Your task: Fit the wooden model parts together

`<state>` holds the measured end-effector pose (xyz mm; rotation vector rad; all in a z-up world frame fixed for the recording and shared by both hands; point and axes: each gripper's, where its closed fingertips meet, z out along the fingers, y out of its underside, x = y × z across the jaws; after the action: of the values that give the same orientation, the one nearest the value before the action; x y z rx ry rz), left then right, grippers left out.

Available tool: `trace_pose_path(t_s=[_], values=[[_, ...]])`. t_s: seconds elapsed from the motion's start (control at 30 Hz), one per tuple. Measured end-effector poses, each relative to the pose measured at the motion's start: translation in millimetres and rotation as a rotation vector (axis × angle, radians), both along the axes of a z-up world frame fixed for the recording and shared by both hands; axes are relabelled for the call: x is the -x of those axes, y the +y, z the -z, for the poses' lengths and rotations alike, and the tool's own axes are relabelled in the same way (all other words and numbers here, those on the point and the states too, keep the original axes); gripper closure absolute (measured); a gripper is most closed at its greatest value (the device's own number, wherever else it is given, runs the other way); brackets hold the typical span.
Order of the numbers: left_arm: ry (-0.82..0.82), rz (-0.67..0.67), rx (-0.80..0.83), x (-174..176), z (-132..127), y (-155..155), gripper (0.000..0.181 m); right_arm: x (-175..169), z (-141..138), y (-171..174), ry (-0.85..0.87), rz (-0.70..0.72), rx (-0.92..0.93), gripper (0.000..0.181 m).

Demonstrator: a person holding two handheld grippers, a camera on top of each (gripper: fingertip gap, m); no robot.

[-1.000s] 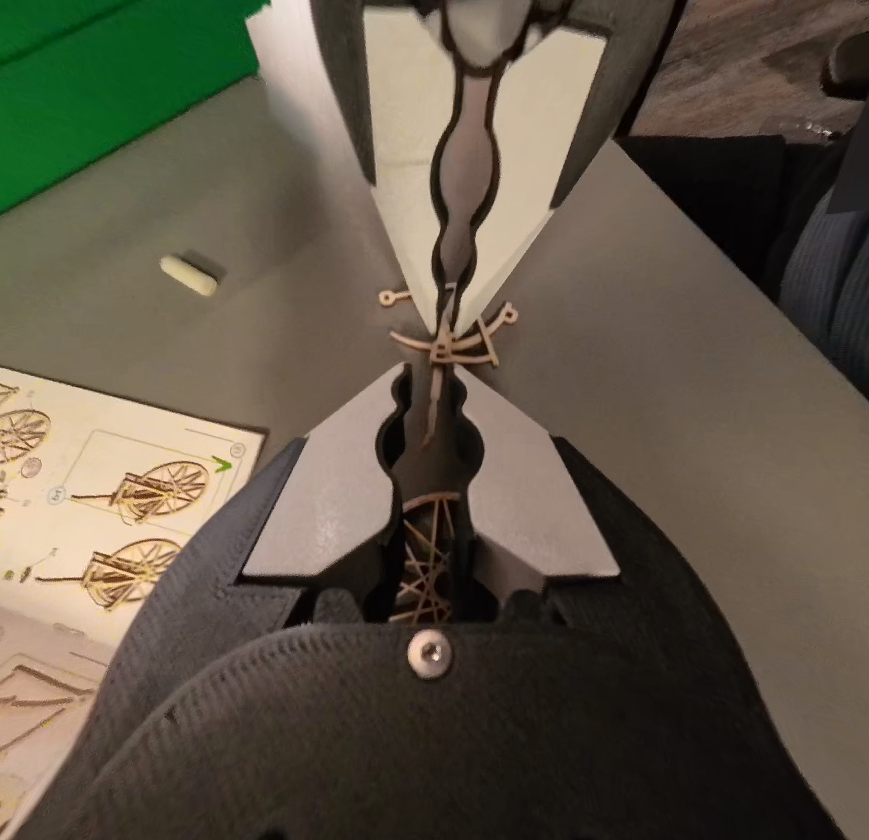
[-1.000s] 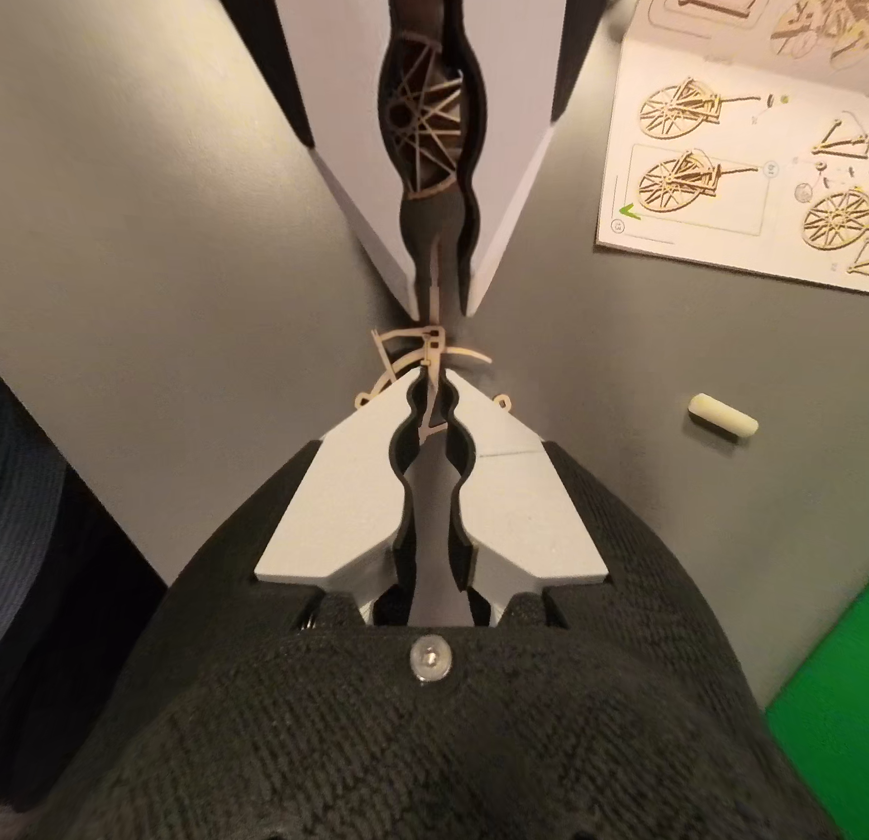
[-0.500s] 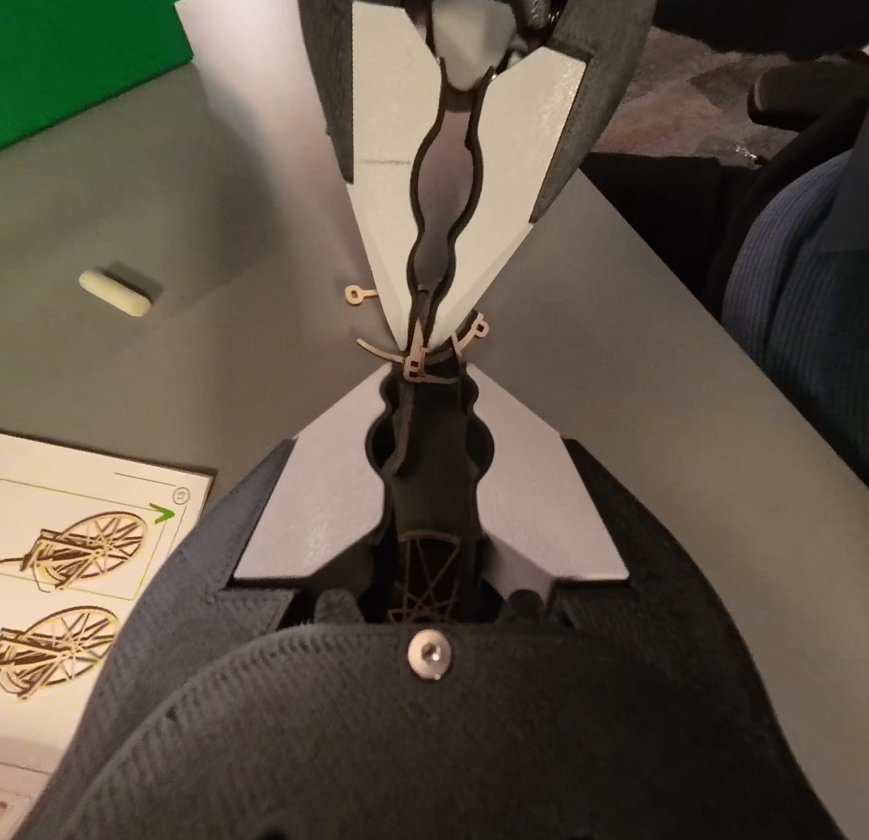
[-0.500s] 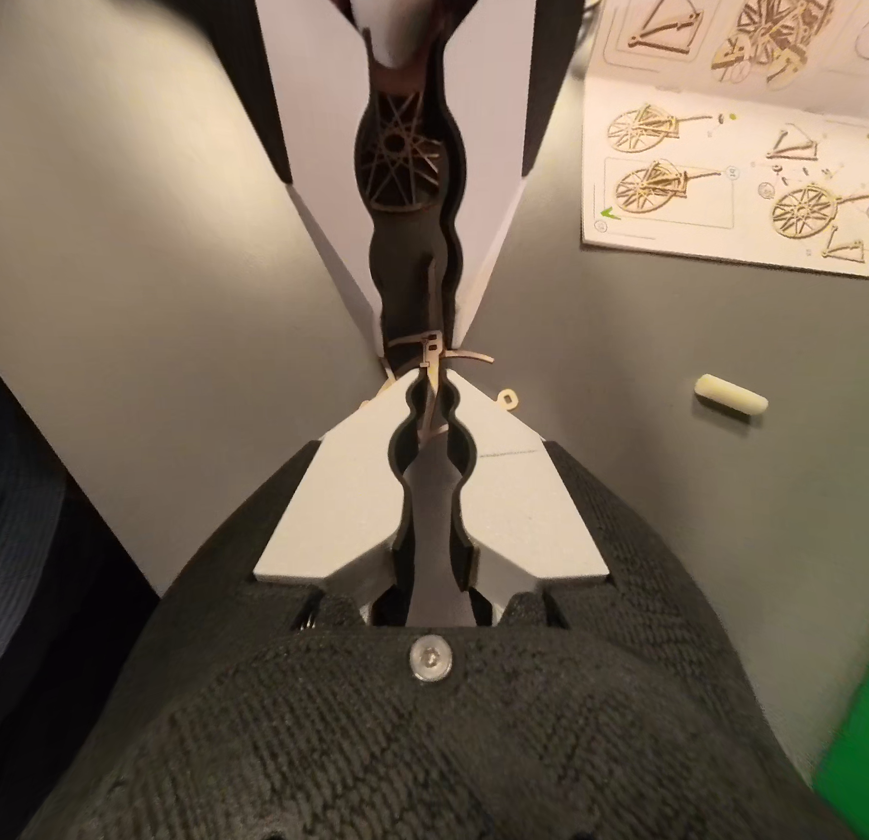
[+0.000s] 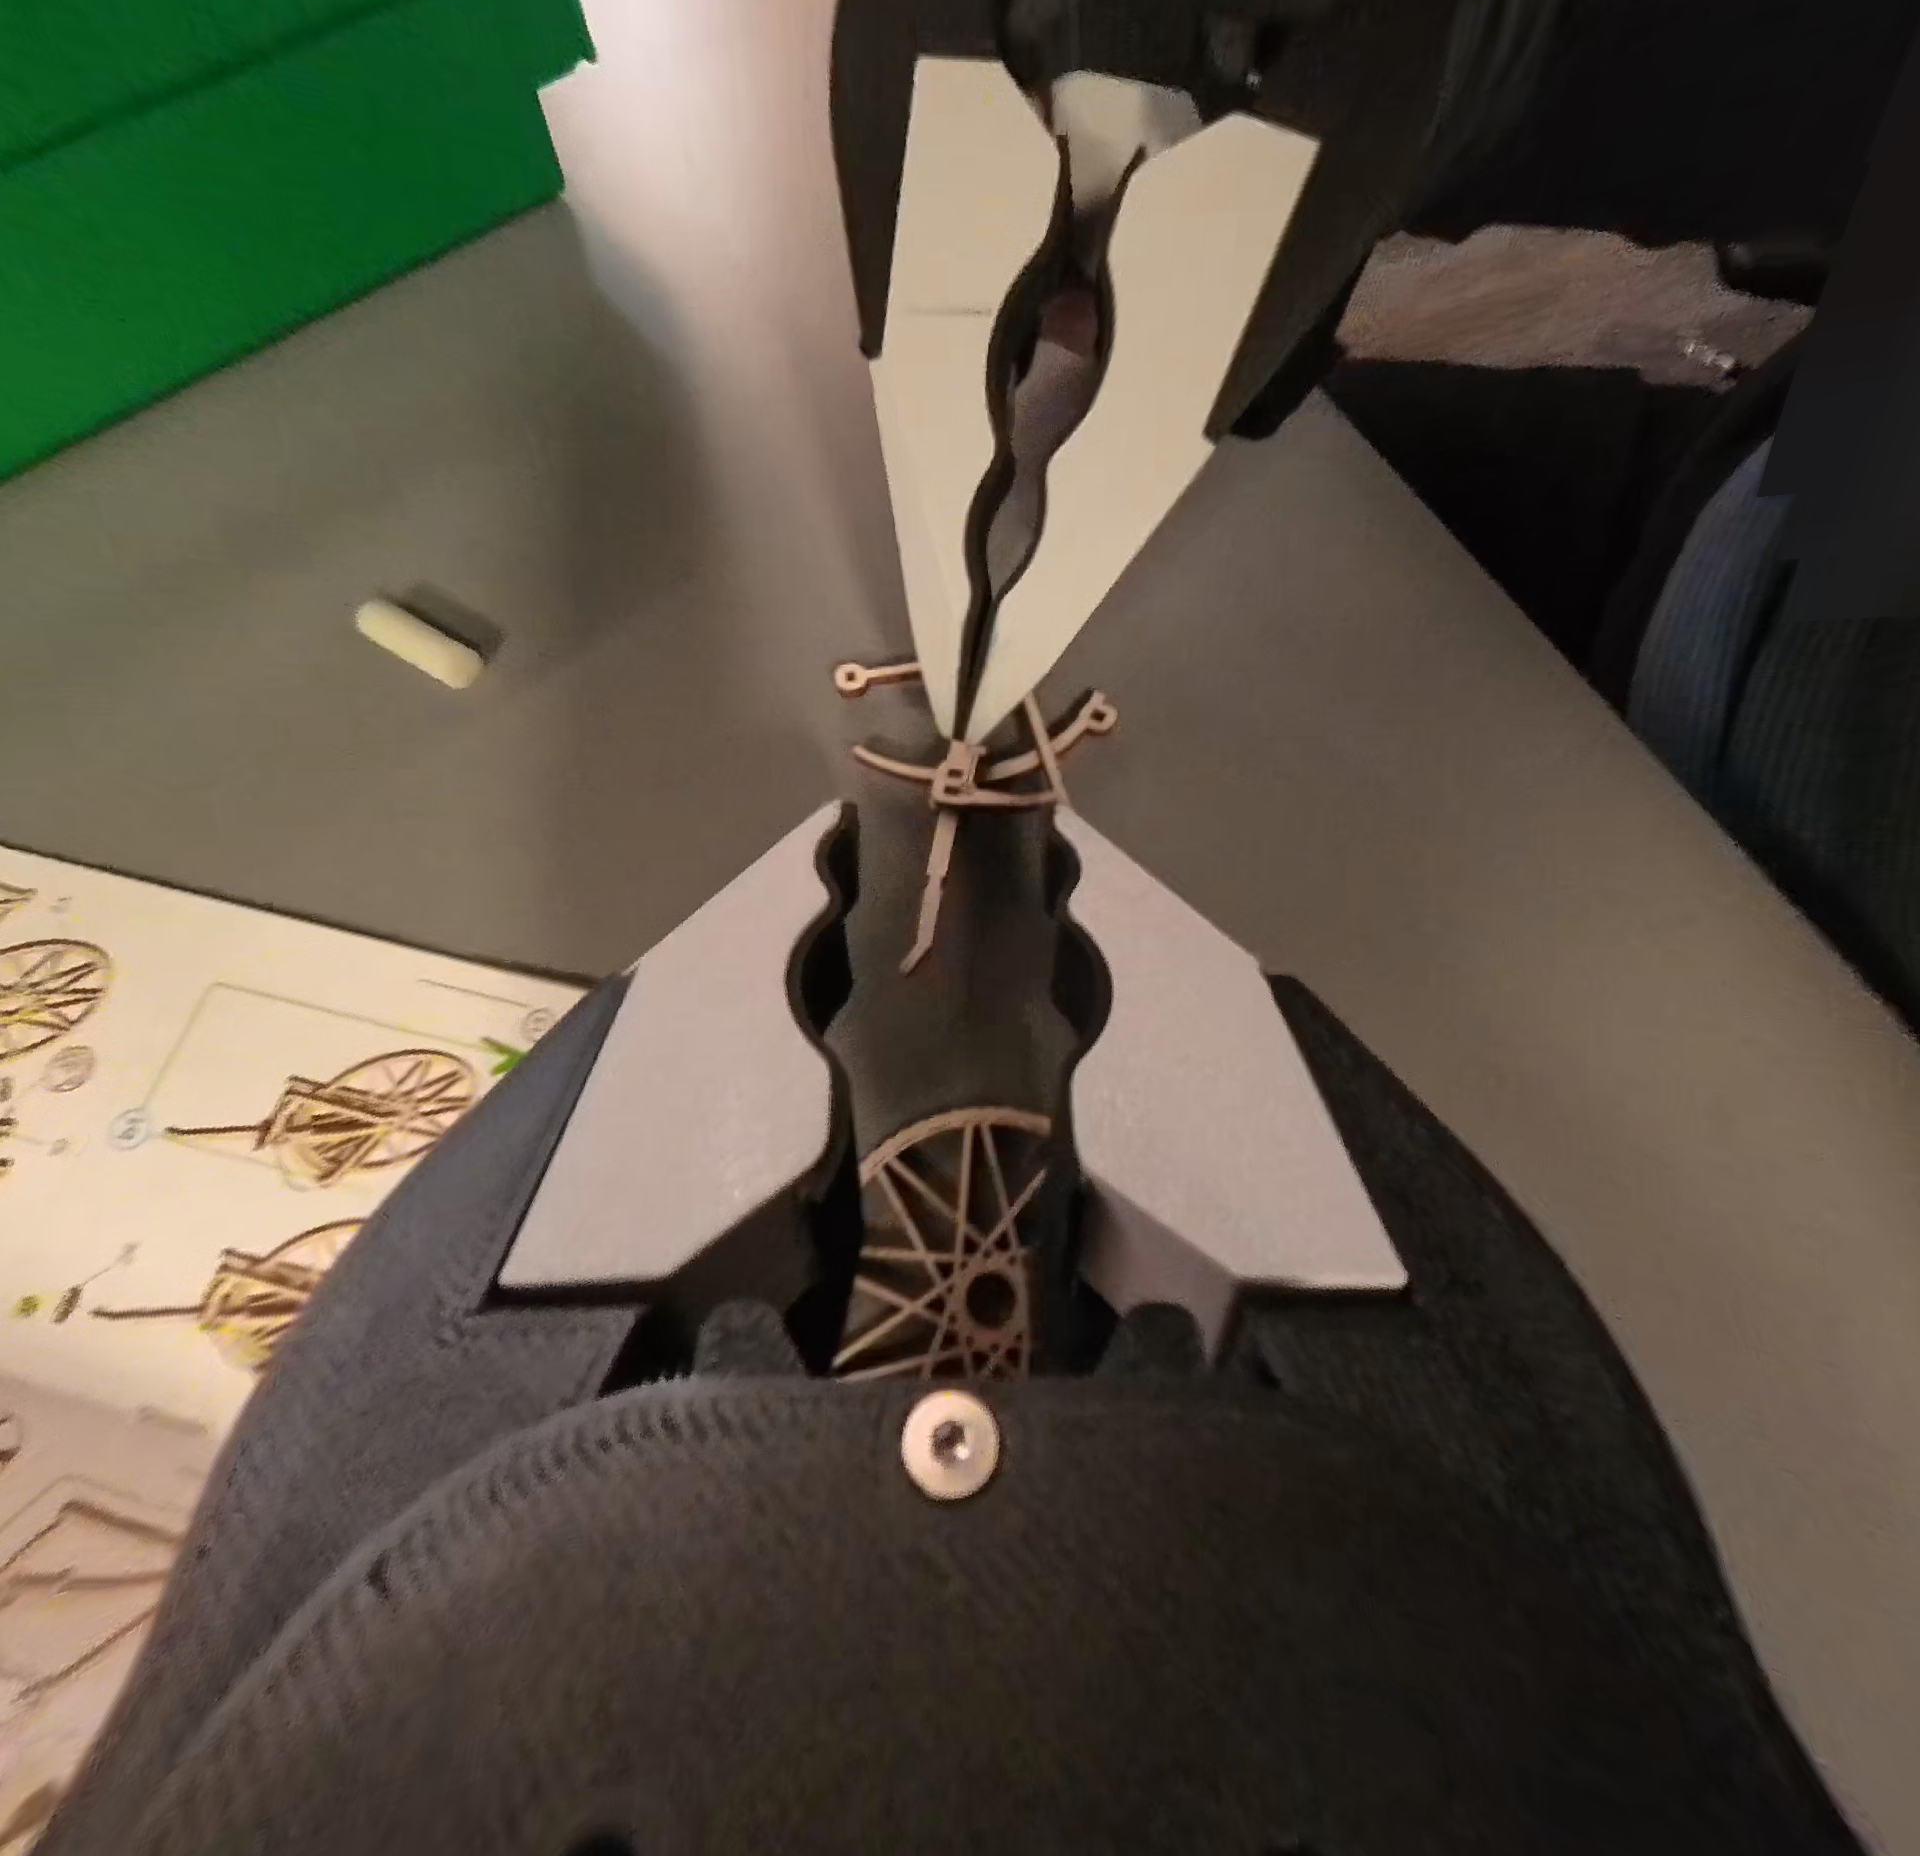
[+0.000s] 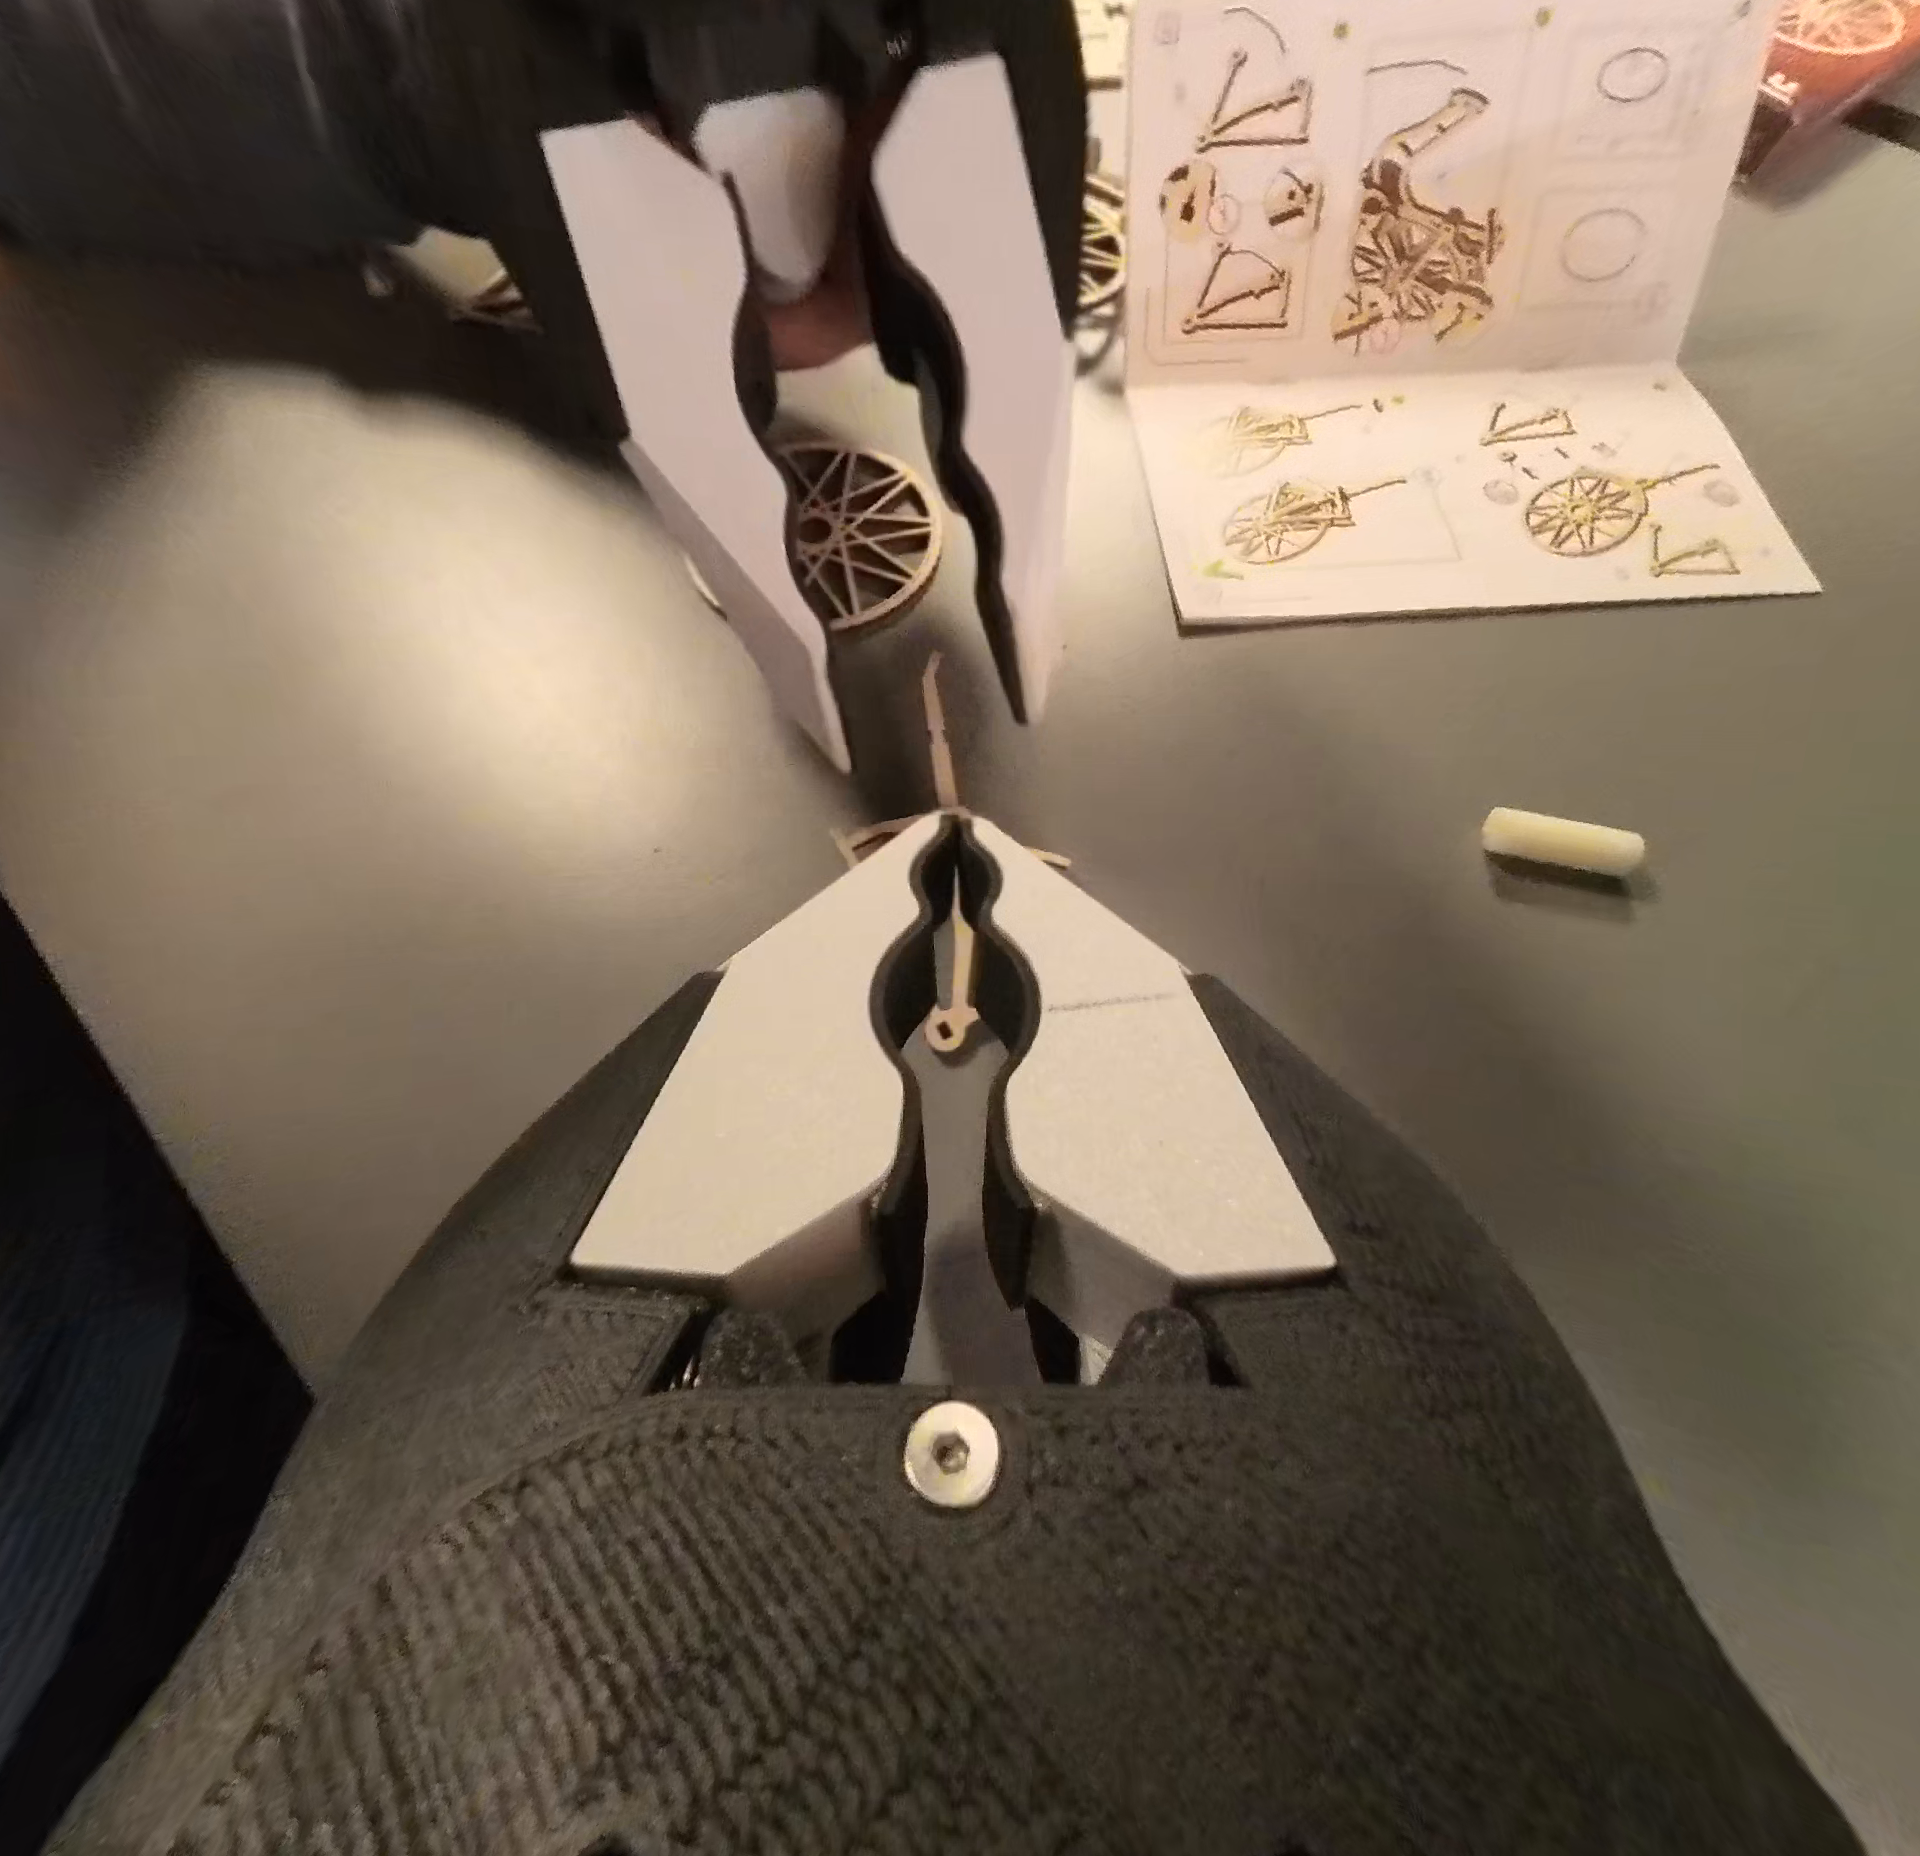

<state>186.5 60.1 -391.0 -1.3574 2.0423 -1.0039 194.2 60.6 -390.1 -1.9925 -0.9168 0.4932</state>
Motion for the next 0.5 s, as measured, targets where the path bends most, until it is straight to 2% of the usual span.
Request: trace_pose_path(t_s=[0.23, 0.27, 0.5], values=[[0.007, 0.083, -0.167, 5, 19, 0, 0.169, -22, -4, 9, 0.024, 0.229, -0.015, 0.181], [-0.002, 0.081, -0.165, 3, 18, -2, 0.178, -22, -4, 8, 0.037, 0.261, -0.008, 0.181], [0.094, -0.067, -0.182, -3, 20, 4, 0.179, -24, -12, 6, 0.011, 0.419, -0.035, 0.181]])
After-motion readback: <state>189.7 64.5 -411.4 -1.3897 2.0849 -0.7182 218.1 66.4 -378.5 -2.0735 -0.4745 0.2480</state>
